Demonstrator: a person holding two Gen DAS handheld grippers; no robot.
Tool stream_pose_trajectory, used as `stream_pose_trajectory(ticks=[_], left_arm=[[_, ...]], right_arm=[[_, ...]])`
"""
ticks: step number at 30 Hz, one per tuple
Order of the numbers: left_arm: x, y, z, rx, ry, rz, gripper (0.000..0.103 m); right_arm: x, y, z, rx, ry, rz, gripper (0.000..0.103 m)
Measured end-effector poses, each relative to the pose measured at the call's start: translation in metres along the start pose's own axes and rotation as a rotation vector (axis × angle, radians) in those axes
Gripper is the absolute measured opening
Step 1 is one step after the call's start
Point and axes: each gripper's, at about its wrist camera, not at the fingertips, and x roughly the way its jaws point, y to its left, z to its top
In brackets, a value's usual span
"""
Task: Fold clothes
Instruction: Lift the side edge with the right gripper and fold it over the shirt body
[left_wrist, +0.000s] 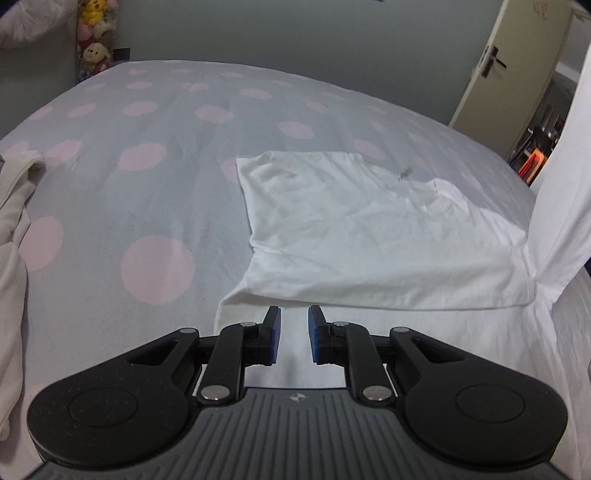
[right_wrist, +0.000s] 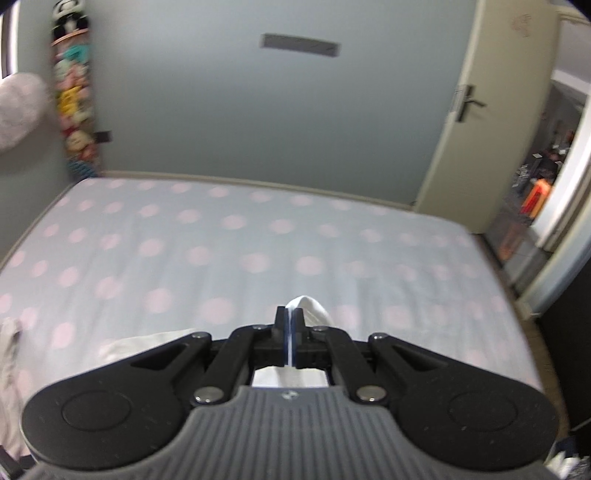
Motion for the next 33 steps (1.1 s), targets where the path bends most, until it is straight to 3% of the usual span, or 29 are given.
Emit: stream_pose_trajectory(ticks=[10,18,26,29,33], left_arm=[[0.008,0.019,0.0,-0.04,-0.009,0.048,0.013],[0.015,0.036,0.002,-0.088,-0.026,0.07,0.013],[0.018,0.031,0.001,-0.084,-0.071,0.02,0.013],[0.018,0.027,0.0,-0.08,-0.09,0.001,0.013],[0.015,0.022,-0.001,-0.073,-0.118,0.001,0.013]], right_arm=[[0.086,0.15,-0.044,-0.133,0.133,0.135,0.002],[0.15,0.207,-0.085,-0.247,0.194,0.168,0.002],[0.167,0.21,-0.097,-0.286,0.132,0.225,0.009],[0.16,0.187,-0.115,-0.268,0.084,0.254,0.009],[0.149,0.136,-0.165,-0.21,0.028,0.289,0.01]])
